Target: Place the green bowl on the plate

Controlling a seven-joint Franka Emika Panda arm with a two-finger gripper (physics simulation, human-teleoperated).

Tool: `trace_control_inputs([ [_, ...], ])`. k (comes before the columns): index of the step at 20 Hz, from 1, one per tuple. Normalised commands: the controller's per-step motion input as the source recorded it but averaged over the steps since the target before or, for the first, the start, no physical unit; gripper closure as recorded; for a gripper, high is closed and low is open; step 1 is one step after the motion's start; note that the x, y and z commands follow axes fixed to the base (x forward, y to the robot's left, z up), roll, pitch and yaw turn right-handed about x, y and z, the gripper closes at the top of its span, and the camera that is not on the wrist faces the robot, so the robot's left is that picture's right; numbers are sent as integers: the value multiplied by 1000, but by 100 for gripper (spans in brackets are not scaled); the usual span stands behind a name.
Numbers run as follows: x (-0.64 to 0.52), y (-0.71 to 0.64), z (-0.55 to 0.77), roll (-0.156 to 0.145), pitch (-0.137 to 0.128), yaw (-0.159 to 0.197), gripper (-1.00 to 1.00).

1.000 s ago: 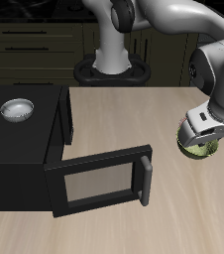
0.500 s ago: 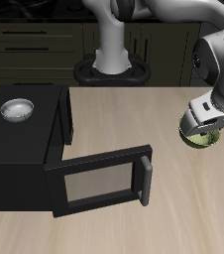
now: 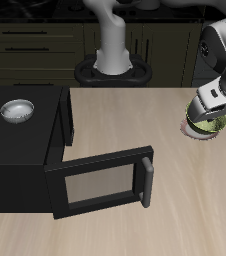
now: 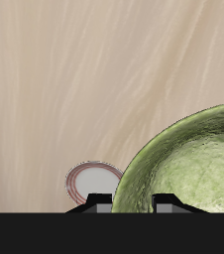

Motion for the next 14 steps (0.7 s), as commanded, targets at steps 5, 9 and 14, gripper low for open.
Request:
trace_control_inputs([
  [5,-287,46,-1,28,-17,-9,100],
  [9,-383,52,-32,32,-20,0,100],
  [14,-234,-14,34,-16,-32,6,100],
])
